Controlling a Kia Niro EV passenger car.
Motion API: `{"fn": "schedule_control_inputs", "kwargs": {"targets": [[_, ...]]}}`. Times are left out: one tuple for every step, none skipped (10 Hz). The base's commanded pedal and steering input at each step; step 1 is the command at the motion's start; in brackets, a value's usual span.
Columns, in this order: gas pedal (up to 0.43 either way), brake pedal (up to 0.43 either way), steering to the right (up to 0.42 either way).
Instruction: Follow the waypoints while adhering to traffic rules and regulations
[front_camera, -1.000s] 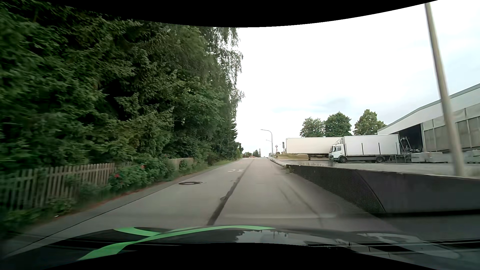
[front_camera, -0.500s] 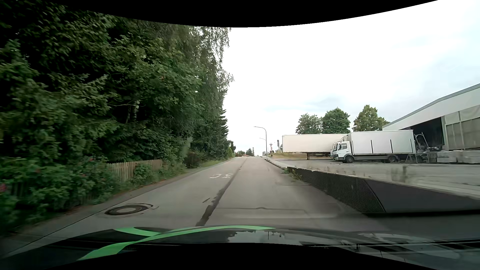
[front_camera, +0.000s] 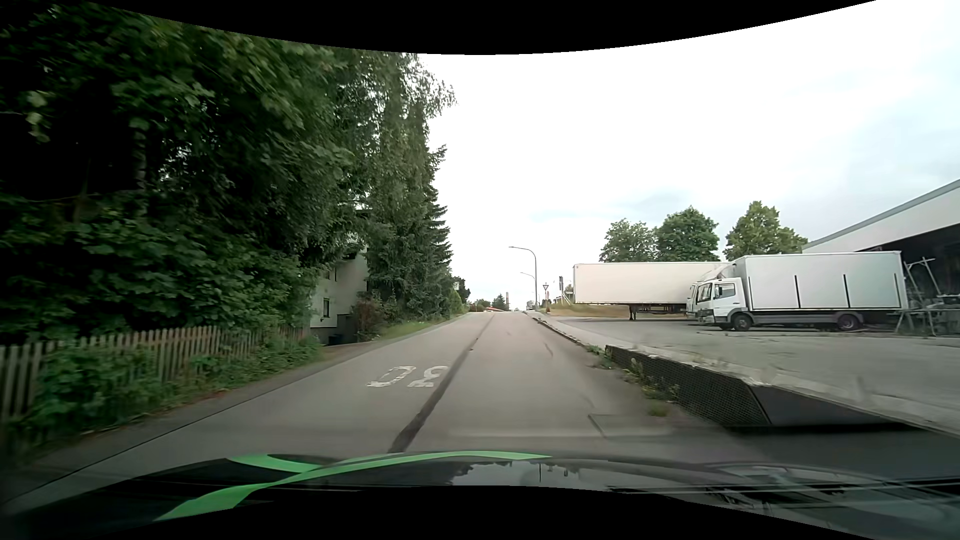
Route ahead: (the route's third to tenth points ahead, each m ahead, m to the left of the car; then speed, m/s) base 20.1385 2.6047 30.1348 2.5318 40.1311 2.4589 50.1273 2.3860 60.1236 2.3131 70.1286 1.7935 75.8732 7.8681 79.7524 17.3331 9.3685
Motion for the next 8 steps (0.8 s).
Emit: {"fn": "schedule_control_inputs", "kwargs": {"targets": [[0.248, 0.000, -0.004], [0.248, 0.000, -0.003], [0.248, 0.000, -0.003], [0.240, 0.000, -0.003], [0.240, 0.000, -0.003], [0.240, 0.000, -0.002], [0.240, 0.000, 0.001], [0.240, 0.000, 0.003]]}}
